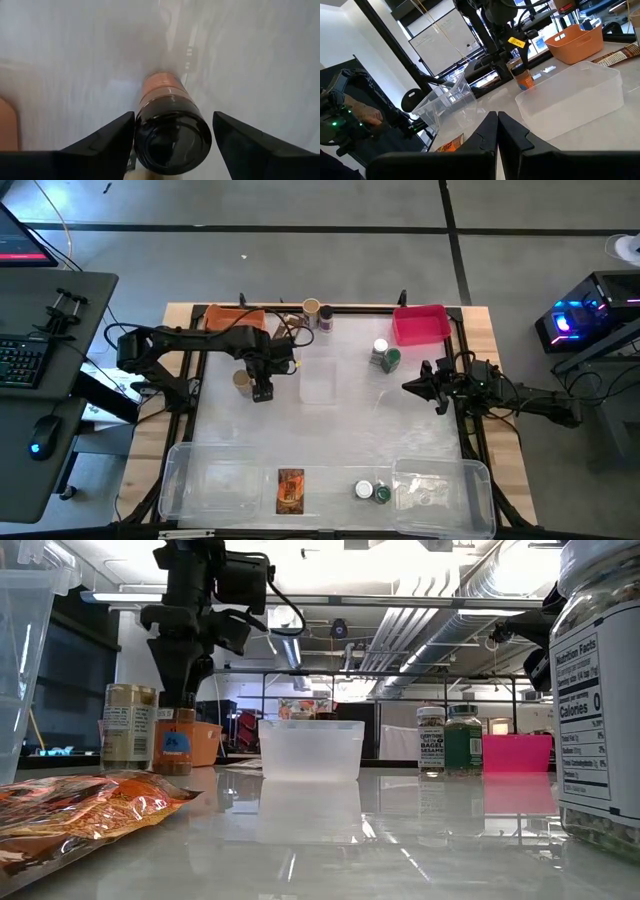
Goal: Sort spices by type
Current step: Put the bottom black seasoning bottle into the white bin
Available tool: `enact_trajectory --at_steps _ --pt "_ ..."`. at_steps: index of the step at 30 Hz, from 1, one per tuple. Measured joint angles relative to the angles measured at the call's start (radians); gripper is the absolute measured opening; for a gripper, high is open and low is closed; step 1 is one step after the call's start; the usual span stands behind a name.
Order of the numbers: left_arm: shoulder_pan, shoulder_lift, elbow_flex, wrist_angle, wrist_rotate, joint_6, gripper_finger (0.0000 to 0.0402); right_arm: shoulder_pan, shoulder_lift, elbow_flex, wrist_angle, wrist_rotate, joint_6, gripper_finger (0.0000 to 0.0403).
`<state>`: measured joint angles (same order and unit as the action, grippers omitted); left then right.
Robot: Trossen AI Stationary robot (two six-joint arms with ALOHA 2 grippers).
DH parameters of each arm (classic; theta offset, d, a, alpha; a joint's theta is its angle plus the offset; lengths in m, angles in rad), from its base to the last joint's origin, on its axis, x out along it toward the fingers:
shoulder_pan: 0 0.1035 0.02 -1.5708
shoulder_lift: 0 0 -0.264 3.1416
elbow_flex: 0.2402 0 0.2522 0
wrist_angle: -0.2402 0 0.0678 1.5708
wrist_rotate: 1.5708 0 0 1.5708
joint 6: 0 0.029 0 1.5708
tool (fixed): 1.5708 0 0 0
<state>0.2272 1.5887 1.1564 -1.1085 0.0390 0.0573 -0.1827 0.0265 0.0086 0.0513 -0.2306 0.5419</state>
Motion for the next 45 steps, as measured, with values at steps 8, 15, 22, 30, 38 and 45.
enact_trajectory --at_steps 8,15,22,30,38,45 --pt "0.0 0.0 0.0 -0.004 -0.003 -0.037 0.0196 0.0 0.0 0.0 0.0 0.0 0.0 0.0001" --pt "0.0 -0.001 0.002 -0.024 -0.001 -0.054 0.0167 0.0 0.0 0.0 0.0 0.0 0.0 0.0001" --pt "0.049 0.0 0.202 -0.249 0.056 -0.037 0.0167 0.0 0.0 0.0 0.0 0.0 0.0 0.0001" --pt "0.115 -0.006 0.573 -0.245 0.315 -0.262 0.0166 0.0 0.0 0.0 0.0 0.0 0.0 0.0001" --pt "0.116 -0.006 0.657 0.17 0.467 -0.581 0.0166 0.0 0.0 0.0 0.0 0.0 0.0 0.0001" --pt "0.105 0.028 0.656 0.46 0.445 -0.819 0.0166 0.0 0.0 0.0 0.0 0.0 0.0 0.0001"
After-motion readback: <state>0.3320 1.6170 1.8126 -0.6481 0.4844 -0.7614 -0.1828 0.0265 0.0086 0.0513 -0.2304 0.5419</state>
